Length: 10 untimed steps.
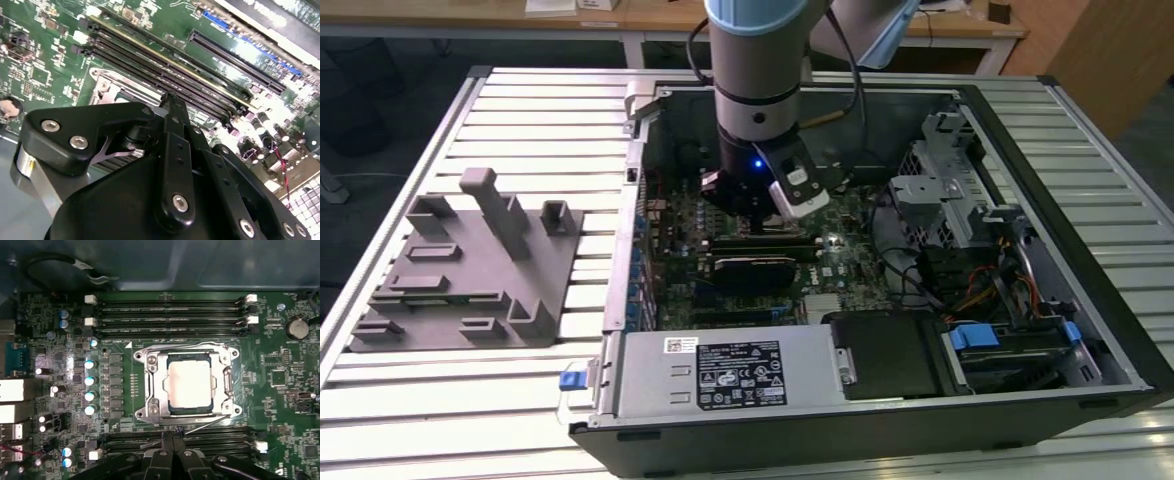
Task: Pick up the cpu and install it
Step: 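Install the second cpu locking lever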
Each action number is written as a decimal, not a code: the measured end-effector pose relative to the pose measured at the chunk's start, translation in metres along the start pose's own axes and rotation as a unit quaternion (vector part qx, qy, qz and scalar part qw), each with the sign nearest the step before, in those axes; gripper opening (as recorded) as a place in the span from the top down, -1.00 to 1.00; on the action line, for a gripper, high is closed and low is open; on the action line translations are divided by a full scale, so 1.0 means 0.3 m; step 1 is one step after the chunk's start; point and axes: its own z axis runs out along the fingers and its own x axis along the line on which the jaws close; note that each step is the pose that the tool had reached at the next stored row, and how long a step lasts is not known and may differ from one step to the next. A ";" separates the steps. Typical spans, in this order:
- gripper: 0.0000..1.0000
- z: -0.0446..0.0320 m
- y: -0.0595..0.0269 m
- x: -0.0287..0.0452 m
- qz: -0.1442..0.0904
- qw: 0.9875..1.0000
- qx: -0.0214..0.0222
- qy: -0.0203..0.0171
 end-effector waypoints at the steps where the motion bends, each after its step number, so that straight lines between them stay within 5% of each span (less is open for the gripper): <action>1: 0.79 0.002 -0.003 0.002 0.000 1.000 -0.002 0.000; 5: 0.79 0.009 -0.012 0.005 0.000 1.000 -0.010 0.001; 10: 0.79 0.010 -0.013 0.006 0.000 1.000 -0.010 0.001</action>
